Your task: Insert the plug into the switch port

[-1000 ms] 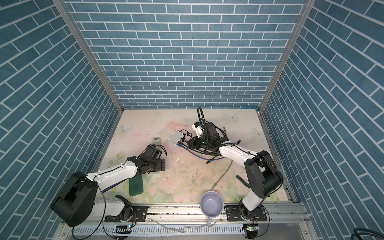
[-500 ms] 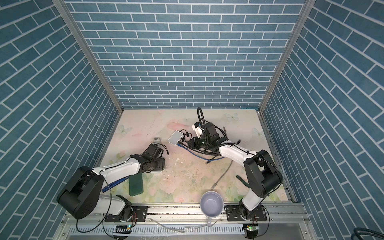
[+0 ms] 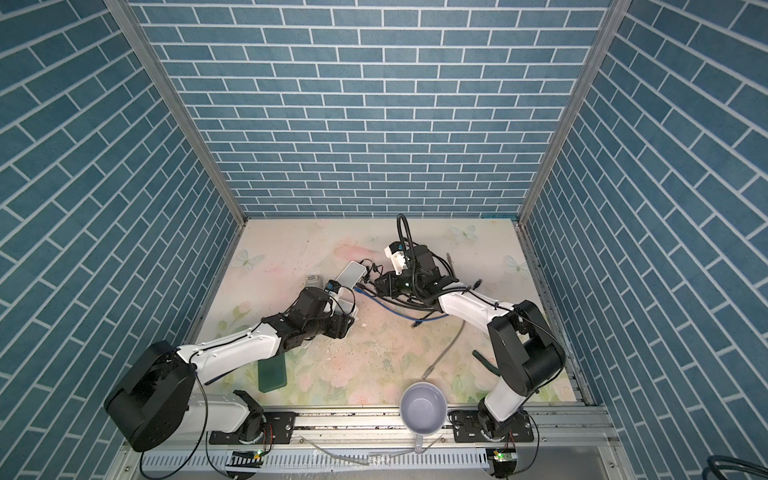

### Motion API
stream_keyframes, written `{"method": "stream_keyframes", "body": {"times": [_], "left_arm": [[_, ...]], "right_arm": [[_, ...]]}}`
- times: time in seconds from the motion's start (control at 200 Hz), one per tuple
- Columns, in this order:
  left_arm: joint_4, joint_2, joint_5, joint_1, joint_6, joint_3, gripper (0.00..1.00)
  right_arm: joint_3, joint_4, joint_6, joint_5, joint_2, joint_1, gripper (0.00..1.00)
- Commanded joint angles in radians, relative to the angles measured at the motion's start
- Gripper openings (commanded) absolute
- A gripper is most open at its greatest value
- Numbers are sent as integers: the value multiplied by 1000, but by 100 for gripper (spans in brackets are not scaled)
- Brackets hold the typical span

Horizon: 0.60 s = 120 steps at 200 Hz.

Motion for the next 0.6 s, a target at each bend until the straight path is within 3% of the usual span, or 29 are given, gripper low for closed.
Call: {"method": "stream_keyframes", "body": {"times": [0.0,0.41,0.595], "left_arm": [[193,-10,41,-3,104,-23,38],[482,131,175,-4,263,36,40],[777,168,230,-12,366,-32,40]], "right_arm": [[-57,91,25,-26,-49,-18,0],[-159,202,-5,-25,-183,-25,0],[-167,188,-34,-26,-223,-25,0]]}}
